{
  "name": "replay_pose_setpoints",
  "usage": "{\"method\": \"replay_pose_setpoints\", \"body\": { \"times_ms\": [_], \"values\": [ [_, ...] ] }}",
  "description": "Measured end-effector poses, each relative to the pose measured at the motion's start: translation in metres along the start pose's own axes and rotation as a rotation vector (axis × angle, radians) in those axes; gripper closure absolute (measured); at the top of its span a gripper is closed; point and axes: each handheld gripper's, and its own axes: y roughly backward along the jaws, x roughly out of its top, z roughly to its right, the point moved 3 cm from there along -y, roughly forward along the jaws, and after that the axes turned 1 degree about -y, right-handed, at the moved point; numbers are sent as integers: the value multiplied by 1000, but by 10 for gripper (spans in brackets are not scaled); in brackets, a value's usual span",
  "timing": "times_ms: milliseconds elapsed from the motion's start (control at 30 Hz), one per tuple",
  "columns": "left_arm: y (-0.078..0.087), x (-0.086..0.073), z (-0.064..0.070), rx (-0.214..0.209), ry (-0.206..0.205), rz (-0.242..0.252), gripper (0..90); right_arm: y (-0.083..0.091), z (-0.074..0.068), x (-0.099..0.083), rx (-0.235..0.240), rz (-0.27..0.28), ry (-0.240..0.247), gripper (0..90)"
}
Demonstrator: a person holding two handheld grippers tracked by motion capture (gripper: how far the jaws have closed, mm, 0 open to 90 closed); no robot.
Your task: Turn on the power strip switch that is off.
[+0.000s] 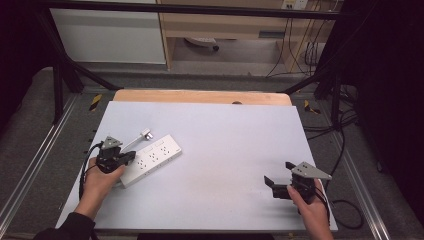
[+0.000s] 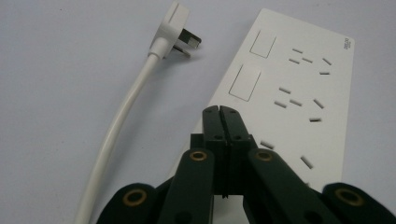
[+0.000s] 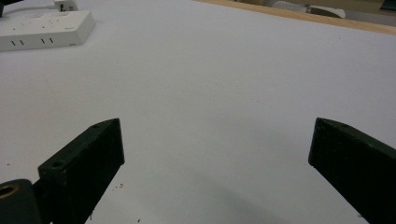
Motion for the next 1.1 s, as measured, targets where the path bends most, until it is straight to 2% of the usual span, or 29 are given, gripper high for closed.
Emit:
{"method": "replay_pose_setpoints", "body": {
  "times_ms": [633,733,1100],
  "values": [
    [-1,0,0,-7,10,4,900,0,0,0,0,-3,2,40],
    [-1,0,1,-3,-2,4,900,-1,0,0,1,-5,2,40],
    [-2,0,1,2,-2,-2,900,-1,-1,-1,1,-6,5,39]
  ]
}}
